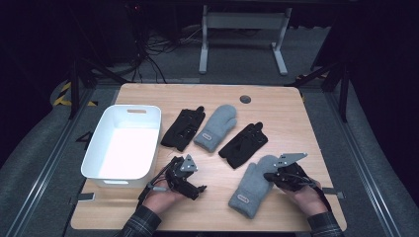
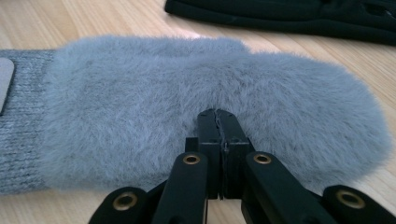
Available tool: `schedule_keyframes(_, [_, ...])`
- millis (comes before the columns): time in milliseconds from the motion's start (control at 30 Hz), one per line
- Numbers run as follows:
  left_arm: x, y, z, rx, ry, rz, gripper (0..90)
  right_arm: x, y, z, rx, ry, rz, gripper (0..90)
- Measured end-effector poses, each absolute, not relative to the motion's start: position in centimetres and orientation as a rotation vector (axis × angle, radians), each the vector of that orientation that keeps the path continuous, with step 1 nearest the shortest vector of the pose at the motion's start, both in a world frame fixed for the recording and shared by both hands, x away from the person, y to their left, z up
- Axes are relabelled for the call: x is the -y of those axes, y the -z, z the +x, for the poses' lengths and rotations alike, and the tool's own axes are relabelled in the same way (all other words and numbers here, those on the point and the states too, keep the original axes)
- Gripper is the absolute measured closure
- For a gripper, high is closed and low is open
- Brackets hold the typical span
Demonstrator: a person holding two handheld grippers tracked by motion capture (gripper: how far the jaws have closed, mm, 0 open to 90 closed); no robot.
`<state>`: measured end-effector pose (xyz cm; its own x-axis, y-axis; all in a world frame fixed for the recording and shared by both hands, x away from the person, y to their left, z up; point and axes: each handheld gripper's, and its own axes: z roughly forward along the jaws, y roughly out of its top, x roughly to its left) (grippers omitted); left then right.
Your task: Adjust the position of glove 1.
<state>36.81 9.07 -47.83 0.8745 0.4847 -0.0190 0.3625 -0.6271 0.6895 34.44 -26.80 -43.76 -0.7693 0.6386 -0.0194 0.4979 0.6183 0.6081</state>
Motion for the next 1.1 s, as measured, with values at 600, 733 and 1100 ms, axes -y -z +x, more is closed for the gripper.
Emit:
schedule_keyframes(600, [-9.1,47.8,36.8,-0.608,-0.218,2.313,0.6,25.0,43.6,29.0,-2.741,-1.028,0.730,90.0])
schedule_keyframes(733, [-9.1,47.8,36.8,-0.607,-0.218,2.314,0.6,23.9,44.0,28.5,-2.787,-1.039,0.684,90.0])
schedule_keyframes(1100, [-9.1,47.8,36.8,-0.607,-0.217,2.315,0.6,20.1,44.7,29.6,-2.865,-1.031,0.568,90.0])
